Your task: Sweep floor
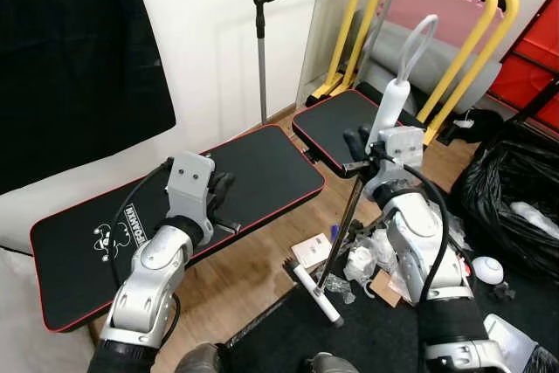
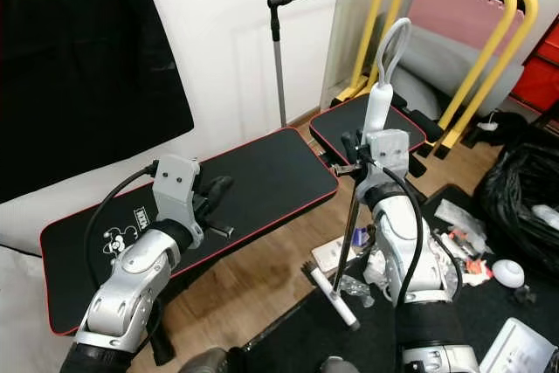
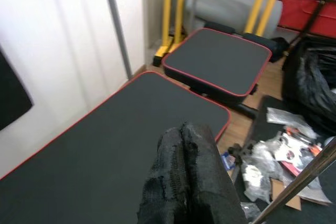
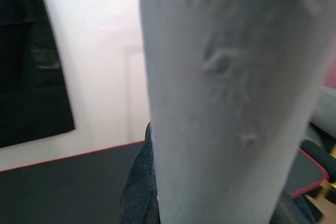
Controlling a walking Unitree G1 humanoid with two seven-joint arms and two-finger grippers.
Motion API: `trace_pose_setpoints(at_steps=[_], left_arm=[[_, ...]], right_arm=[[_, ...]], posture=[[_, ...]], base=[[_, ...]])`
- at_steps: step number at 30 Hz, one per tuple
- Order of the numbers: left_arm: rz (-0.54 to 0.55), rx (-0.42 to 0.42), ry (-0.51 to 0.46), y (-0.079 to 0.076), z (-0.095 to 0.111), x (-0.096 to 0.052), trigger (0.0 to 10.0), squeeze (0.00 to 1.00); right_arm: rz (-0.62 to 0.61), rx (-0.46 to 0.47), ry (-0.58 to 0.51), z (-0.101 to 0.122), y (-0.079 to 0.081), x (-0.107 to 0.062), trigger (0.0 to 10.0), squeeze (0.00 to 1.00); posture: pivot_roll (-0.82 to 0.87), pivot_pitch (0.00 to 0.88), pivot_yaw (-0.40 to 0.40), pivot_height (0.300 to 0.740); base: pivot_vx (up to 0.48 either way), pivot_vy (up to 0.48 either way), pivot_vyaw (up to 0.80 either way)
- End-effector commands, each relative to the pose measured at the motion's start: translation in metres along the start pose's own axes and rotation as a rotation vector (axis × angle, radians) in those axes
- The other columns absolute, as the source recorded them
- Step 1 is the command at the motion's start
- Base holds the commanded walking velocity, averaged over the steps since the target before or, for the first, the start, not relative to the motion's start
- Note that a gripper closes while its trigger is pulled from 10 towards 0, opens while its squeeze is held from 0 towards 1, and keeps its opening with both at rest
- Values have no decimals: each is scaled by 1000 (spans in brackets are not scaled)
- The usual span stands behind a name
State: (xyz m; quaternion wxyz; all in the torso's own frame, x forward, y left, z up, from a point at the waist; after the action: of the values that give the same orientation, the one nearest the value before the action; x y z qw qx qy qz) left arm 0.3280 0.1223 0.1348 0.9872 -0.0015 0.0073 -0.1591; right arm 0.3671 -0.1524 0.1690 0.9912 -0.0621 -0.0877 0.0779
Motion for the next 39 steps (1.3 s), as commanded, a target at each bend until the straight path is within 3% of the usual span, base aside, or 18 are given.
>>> trace_pose_setpoints(at_steps=[1,32,39], left_arm=[[-59,-8,20,-9,-4,-2,10000,0],[-80,-8,29,-15,-3,-4,10000,0],[-66,-10,25,-14,-2,-4,10000,0]], right_arm=[[-11,-14,-9,4,-4,-2,10000,0],[53,35,-57,22,12,-1,10000,0],[58,32,-68,25,11,0,10000,0]], posture=[[-55,121,-127,740],[-64,133,-137,740],[-63,134,-142,740]], base=[[0,0,-800],[0,0,-800],[0,0,-161]])
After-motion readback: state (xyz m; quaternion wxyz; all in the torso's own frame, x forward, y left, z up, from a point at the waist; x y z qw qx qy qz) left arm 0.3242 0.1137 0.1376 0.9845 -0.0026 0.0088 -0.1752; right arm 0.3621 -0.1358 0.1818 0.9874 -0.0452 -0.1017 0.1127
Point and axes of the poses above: a point about 5 cm out from each wrist's last joint towards the gripper, its own x axis pointing out of the wrist towards the gripper, its own z axis along the axis of the wrist's last joint, y = z × x, the point moved 5 cm from there along x, pointing out of the wrist towards the gripper, and after that the axes turned 5 degrees about -x, right-handed, at the moved point
